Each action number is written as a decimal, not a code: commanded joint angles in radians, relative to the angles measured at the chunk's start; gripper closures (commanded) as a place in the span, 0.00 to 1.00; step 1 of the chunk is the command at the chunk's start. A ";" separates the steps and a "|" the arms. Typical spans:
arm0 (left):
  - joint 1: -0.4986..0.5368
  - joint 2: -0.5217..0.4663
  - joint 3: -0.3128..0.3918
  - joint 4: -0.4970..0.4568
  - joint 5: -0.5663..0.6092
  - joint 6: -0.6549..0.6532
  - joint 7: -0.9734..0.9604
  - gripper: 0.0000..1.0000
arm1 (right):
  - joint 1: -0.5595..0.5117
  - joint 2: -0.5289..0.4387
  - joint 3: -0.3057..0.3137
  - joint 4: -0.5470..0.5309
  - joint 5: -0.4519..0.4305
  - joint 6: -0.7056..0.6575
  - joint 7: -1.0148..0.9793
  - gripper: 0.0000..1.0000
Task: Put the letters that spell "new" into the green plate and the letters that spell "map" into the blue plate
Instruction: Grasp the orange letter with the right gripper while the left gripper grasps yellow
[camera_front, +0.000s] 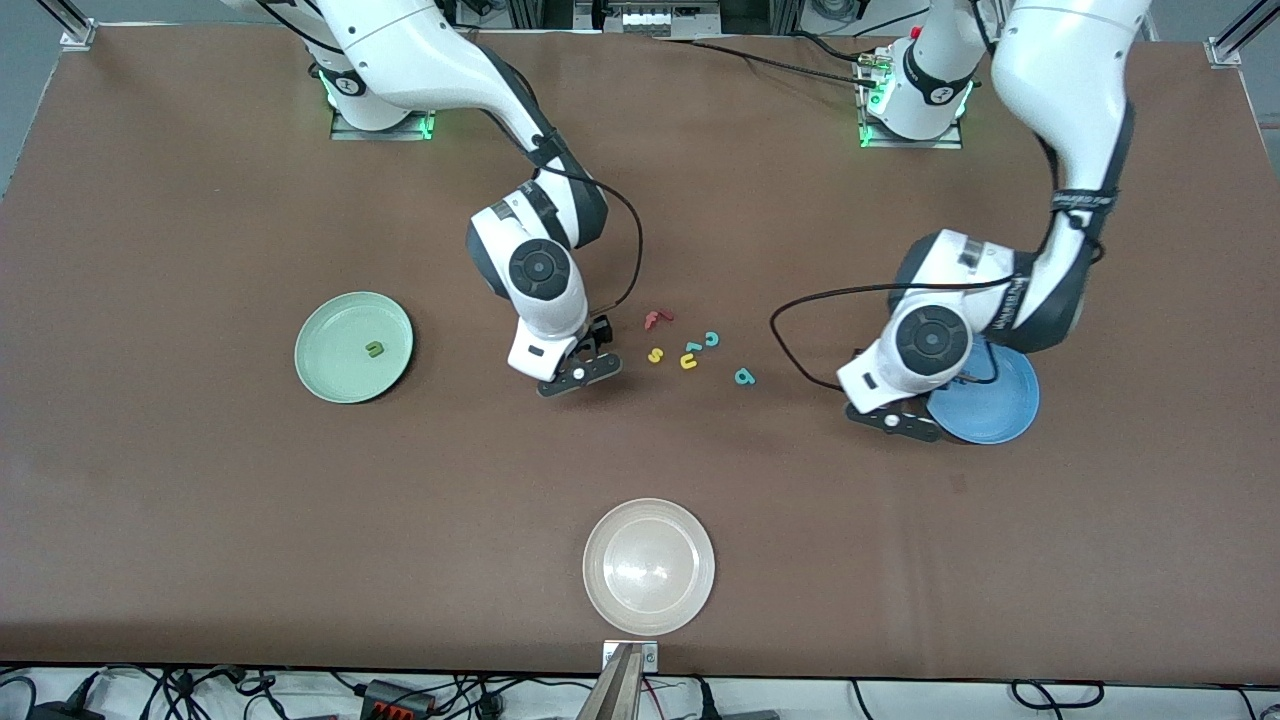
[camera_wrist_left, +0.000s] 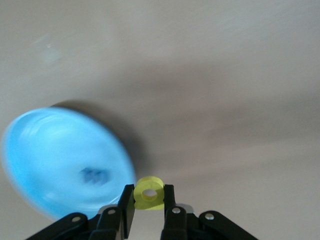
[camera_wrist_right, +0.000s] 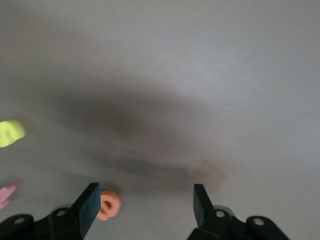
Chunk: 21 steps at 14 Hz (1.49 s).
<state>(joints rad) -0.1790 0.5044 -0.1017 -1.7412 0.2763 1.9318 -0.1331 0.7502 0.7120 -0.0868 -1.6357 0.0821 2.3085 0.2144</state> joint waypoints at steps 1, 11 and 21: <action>0.061 0.008 -0.007 -0.004 0.040 -0.051 0.009 0.90 | 0.001 0.007 0.039 0.013 0.001 -0.001 -0.015 0.16; 0.354 -0.004 -0.050 -0.218 0.040 0.208 0.228 0.48 | 0.006 0.034 0.050 0.007 -0.002 0.002 -0.026 0.44; 0.323 -0.008 -0.285 -0.061 0.027 0.085 0.215 0.00 | -0.049 -0.009 0.042 0.005 -0.013 -0.036 -0.056 0.86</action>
<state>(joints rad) 0.1590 0.4761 -0.3376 -1.8420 0.2963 2.0456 0.0854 0.7390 0.7416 -0.0514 -1.6342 0.0790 2.3064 0.1840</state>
